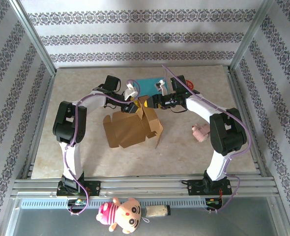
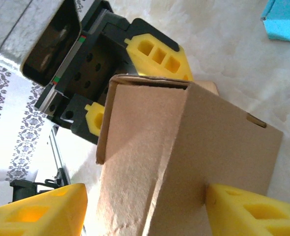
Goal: Fold the paper box
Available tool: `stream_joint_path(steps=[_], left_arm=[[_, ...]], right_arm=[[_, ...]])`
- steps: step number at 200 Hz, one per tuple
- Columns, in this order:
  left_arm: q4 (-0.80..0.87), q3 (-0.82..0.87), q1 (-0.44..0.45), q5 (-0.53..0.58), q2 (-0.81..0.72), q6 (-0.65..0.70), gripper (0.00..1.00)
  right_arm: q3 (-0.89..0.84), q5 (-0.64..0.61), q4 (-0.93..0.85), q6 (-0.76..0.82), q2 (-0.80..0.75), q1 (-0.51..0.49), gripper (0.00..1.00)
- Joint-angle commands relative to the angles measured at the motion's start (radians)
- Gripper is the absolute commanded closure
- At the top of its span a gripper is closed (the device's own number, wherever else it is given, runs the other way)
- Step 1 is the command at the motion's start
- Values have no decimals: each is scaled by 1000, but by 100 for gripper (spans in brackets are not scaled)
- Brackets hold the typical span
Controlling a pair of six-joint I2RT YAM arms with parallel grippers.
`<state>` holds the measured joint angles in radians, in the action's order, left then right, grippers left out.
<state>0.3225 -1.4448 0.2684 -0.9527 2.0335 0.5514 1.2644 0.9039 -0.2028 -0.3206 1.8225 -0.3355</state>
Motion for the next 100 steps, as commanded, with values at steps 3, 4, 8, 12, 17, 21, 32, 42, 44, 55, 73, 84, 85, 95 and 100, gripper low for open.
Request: stream_joint_path(steps=[3,4,8,12,17,21,32,42,44,55,73,84,85,95,100], left_arm=[[-21,-66,28,-79,51,-60,56],[-22,-68,29,-80,51,-59,56],[-22,-70,32,-80,56,-60,56],[-20,-72,35,-77,59,-58,56],[-18,-75,39,-73,62,-54,58],[-16,-77,43,-71,64,-51,59],[-11,-82,51,-64,70,-40,62],[-8,-84,55,-63,73,-34,65],[-9,-86,55,-65,74,-32,65],[-16,-84,56,-67,74,-30,70],[-30,-83,57,-57,73,-51,80],[-29,-81,58,-33,68,-66,84],[-28,-81,57,-32,67,-67,85],[-29,-71,56,0,56,-80,89],[-32,-61,56,20,48,-86,90]], right_arm=[[0,73,48,-28,33,-8,36],[0,73,49,-28,33,-7,36],[1,72,48,-32,36,-7,36],[1,73,49,-33,39,-8,36],[1,73,50,-35,41,-9,37],[0,74,51,-37,44,-9,37],[3,77,50,-37,49,-9,37],[4,78,49,-37,52,-9,37],[4,79,51,-37,53,-8,37],[4,78,49,-37,55,-6,37],[8,58,45,-48,58,5,34],[8,43,46,-63,55,15,30],[8,41,46,-64,55,16,30],[6,19,39,-71,44,22,28],[7,6,29,-67,38,24,27]])
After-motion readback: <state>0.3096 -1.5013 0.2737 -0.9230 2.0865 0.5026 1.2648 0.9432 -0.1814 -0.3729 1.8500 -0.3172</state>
